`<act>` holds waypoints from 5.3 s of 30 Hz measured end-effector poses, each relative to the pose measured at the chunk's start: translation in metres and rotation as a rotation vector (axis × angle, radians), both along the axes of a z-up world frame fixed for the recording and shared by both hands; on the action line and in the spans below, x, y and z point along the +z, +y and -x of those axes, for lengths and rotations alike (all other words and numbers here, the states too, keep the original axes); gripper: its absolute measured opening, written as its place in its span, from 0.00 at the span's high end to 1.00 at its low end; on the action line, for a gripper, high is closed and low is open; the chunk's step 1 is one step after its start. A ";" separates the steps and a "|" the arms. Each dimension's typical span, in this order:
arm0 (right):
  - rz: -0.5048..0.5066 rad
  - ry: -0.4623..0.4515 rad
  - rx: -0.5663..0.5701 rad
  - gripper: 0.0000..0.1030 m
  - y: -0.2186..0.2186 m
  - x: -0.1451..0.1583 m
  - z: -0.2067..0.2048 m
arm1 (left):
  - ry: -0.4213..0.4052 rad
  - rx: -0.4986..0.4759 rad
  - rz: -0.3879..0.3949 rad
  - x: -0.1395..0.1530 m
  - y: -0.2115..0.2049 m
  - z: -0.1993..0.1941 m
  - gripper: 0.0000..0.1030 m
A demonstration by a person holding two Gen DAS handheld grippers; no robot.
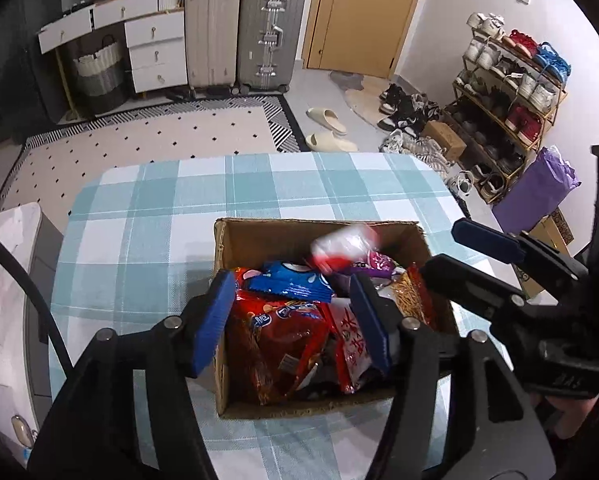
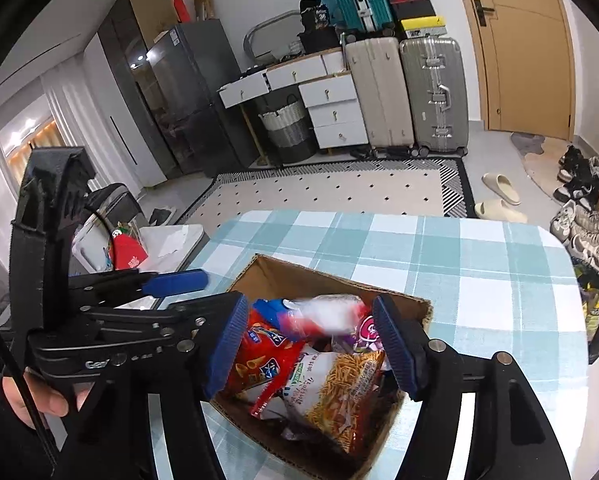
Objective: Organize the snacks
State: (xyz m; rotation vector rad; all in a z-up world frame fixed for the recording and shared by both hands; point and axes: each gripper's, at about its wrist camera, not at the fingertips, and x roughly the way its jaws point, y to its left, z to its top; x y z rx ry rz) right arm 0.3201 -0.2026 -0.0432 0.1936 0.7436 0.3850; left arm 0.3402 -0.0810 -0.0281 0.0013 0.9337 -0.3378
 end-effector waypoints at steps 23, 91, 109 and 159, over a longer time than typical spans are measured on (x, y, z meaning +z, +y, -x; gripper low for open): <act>-0.014 -0.362 -0.030 0.15 -0.013 0.068 0.163 | -0.360 0.089 0.011 0.082 0.040 0.179 0.20; 0.076 -0.434 -0.100 0.01 -0.009 -0.090 0.252 | -0.523 0.303 -0.133 -0.097 0.089 0.268 0.00; 0.068 -0.441 -0.088 0.01 -0.010 -0.088 0.253 | -0.539 0.313 -0.142 -0.095 0.094 0.277 0.00; 0.103 -0.451 -0.087 0.01 -0.007 -0.091 0.255 | -0.401 0.335 -0.153 -0.108 0.098 0.251 0.00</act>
